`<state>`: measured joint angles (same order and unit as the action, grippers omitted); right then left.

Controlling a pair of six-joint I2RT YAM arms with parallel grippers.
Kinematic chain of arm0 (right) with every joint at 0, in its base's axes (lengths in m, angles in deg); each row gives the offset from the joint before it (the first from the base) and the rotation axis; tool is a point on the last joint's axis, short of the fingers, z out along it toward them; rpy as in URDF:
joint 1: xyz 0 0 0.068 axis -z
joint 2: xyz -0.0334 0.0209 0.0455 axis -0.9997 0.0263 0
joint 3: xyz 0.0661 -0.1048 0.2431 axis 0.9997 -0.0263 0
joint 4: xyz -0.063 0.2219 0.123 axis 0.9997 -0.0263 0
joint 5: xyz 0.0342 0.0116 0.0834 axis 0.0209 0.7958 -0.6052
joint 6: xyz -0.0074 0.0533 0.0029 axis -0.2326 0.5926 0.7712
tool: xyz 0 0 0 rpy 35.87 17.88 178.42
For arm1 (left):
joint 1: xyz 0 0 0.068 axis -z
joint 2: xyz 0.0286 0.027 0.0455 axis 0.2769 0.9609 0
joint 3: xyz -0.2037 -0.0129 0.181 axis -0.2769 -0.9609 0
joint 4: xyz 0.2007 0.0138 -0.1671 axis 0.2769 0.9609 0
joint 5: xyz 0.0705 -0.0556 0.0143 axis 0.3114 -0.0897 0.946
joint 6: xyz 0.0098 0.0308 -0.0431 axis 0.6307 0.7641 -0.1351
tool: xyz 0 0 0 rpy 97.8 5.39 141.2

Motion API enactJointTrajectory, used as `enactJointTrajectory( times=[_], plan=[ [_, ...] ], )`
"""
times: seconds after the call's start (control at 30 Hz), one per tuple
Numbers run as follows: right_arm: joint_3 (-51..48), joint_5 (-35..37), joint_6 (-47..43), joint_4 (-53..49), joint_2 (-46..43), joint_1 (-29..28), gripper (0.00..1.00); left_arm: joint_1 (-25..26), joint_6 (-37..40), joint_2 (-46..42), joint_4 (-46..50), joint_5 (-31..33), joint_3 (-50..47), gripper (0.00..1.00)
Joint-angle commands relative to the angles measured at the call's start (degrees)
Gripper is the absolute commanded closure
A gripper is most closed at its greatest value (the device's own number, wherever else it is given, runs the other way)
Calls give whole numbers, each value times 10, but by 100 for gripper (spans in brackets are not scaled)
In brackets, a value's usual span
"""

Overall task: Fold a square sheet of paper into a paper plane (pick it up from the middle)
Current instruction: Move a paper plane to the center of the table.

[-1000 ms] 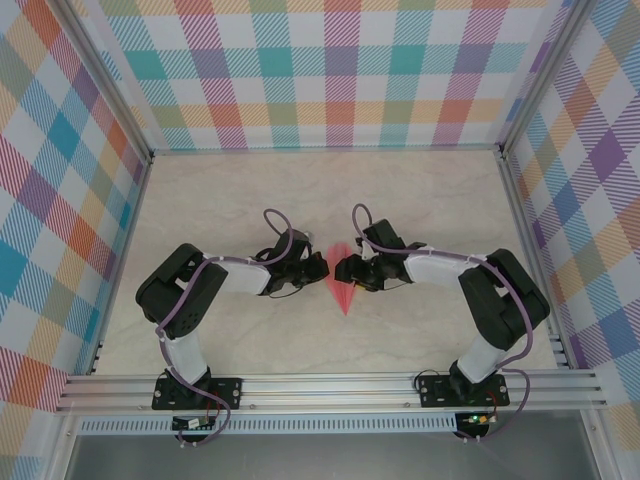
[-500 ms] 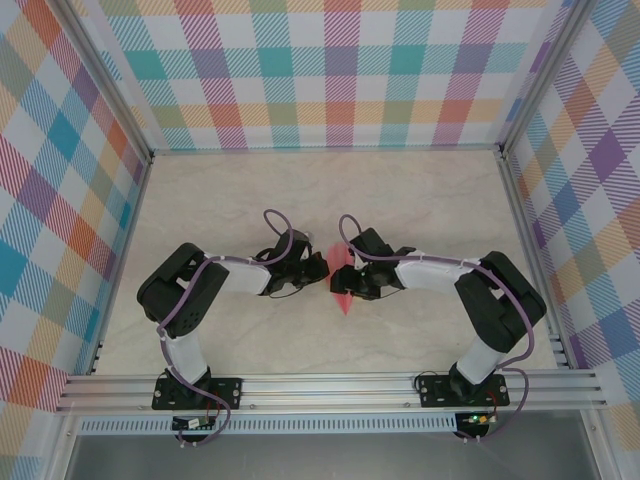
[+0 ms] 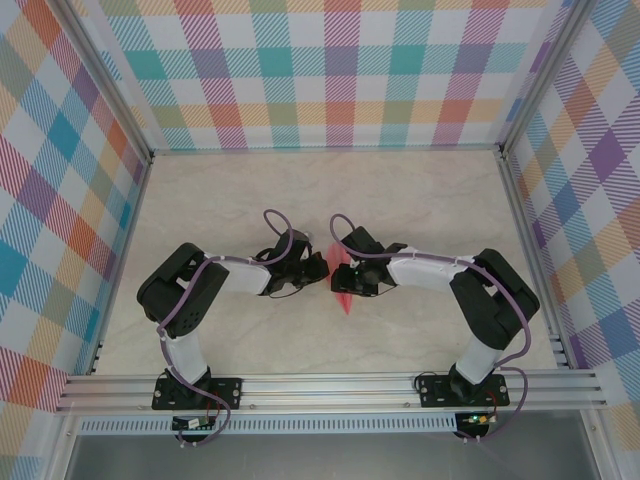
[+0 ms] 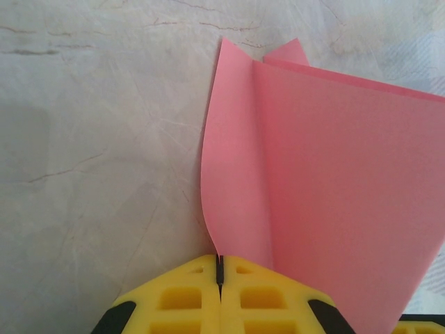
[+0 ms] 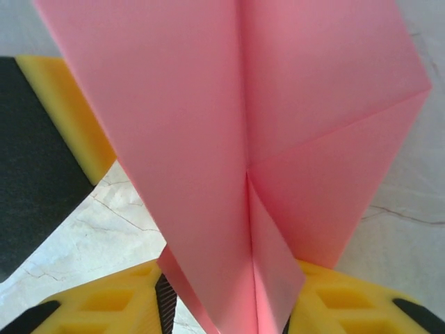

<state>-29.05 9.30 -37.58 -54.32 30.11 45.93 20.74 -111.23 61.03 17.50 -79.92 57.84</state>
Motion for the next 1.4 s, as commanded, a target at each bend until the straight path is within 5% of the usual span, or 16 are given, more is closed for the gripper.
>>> enactJointTrajectory(
  times=[0.0, 0.23, 0.37, 0.7, 0.97, 1.37],
  plan=[
    [16, 24, 3, -24, 2, -6, 64, -7, 0, 6, -8, -3, -2, 100],
    [33, 50, 6, -46, 12, -14, 83, -7, 0, 4, -3, -1, 0, 100],
    [51, 65, 6, -64, 29, -20, 85, -7, -1, -7, 13, 6, 2, 100],
    [79, 95, 6, -102, 46, -28, 87, -13, 6, -131, 151, 147, -7, 49],
    [113, 101, 5, -125, 78, -34, 82, -26, -15, -191, 276, 271, -8, 33],
    [146, 134, 23, -168, 120, -44, 87, -49, -28, -219, 343, 334, -14, 10]
  ],
)
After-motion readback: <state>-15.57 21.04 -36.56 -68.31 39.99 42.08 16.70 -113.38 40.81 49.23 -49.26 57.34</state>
